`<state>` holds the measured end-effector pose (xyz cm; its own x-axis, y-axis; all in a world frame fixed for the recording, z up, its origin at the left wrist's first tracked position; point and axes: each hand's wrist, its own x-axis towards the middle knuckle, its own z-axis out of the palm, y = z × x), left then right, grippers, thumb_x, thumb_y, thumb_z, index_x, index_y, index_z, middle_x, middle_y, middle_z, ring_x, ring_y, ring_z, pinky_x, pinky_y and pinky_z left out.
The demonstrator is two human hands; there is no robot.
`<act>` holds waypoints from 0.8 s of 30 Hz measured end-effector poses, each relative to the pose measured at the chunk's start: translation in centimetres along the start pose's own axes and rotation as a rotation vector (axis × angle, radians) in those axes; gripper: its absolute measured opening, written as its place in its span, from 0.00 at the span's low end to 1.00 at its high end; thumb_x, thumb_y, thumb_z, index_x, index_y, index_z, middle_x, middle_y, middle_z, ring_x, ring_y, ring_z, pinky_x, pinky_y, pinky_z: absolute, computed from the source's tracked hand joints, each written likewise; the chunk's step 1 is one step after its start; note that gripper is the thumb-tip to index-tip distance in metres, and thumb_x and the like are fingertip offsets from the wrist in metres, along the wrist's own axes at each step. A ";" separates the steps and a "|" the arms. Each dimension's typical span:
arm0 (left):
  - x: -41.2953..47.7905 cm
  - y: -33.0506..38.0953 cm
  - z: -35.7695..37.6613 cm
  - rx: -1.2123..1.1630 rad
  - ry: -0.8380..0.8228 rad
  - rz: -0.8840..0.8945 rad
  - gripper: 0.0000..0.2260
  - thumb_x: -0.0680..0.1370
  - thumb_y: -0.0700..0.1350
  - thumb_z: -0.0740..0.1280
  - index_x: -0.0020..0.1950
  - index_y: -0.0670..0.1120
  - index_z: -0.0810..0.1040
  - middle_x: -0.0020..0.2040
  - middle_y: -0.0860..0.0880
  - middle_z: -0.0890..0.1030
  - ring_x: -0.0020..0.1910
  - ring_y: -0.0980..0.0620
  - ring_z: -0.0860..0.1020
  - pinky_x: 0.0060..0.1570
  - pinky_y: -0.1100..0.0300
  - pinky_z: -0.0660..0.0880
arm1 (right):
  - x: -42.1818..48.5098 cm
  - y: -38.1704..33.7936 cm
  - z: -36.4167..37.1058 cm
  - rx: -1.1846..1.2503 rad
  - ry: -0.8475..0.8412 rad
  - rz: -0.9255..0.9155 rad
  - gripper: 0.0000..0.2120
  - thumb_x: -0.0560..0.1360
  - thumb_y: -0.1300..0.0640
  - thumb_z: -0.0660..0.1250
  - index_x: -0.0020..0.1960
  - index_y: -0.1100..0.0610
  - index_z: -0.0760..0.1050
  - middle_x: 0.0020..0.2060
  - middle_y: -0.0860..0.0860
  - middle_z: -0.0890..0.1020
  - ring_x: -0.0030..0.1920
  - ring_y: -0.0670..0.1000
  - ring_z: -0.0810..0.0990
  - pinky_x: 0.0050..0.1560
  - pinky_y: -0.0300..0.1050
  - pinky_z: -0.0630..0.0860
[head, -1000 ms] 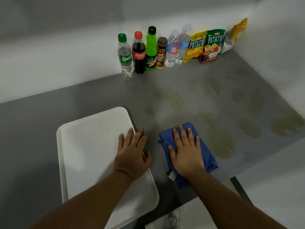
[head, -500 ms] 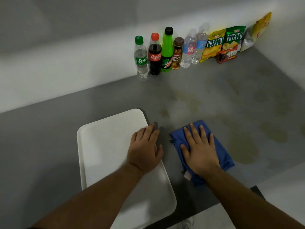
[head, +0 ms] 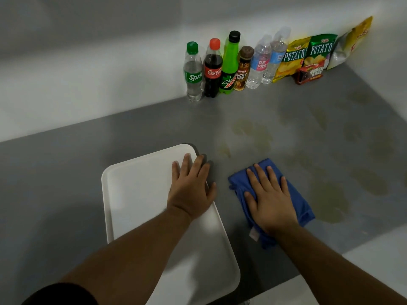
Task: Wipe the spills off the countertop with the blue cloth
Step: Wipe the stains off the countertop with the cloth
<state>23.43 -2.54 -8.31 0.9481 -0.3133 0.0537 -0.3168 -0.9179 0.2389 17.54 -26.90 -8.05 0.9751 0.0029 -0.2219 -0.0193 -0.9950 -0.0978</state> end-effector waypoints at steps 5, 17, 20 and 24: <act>0.2 0.2 -0.4 0.008 -0.013 0.002 0.26 0.80 0.60 0.56 0.74 0.49 0.73 0.78 0.49 0.70 0.81 0.38 0.61 0.77 0.33 0.59 | 2.1 -4.2 -0.2 -0.019 -0.023 0.000 0.33 0.82 0.34 0.34 0.83 0.46 0.34 0.82 0.48 0.36 0.81 0.56 0.33 0.80 0.63 0.36; 0.8 0.2 -0.4 0.019 -0.022 0.022 0.24 0.80 0.55 0.53 0.73 0.48 0.70 0.76 0.45 0.71 0.79 0.36 0.63 0.76 0.32 0.61 | 3.7 -2.4 -1.0 0.010 0.026 0.069 0.31 0.83 0.37 0.40 0.84 0.45 0.42 0.83 0.46 0.43 0.82 0.55 0.36 0.80 0.63 0.40; 0.8 0.2 -0.4 0.022 -0.023 0.015 0.24 0.80 0.55 0.53 0.74 0.48 0.70 0.77 0.45 0.71 0.80 0.36 0.62 0.76 0.32 0.60 | 5.0 -4.9 -1.4 0.021 0.020 0.059 0.33 0.83 0.37 0.39 0.84 0.48 0.42 0.83 0.48 0.42 0.82 0.57 0.37 0.80 0.64 0.40; 0.1 0.0 -0.4 0.007 0.021 0.015 0.23 0.81 0.54 0.56 0.73 0.47 0.73 0.75 0.45 0.74 0.78 0.37 0.66 0.75 0.33 0.64 | 1.9 -3.4 0.0 -0.018 -0.015 -0.172 0.31 0.83 0.35 0.37 0.84 0.44 0.41 0.83 0.45 0.42 0.82 0.52 0.34 0.81 0.59 0.36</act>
<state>23.49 -2.47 -7.88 0.9436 -0.3219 0.0771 -0.3310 -0.9150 0.2308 19.42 -23.55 -8.18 0.9603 0.1748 -0.2174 0.1518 -0.9813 -0.1185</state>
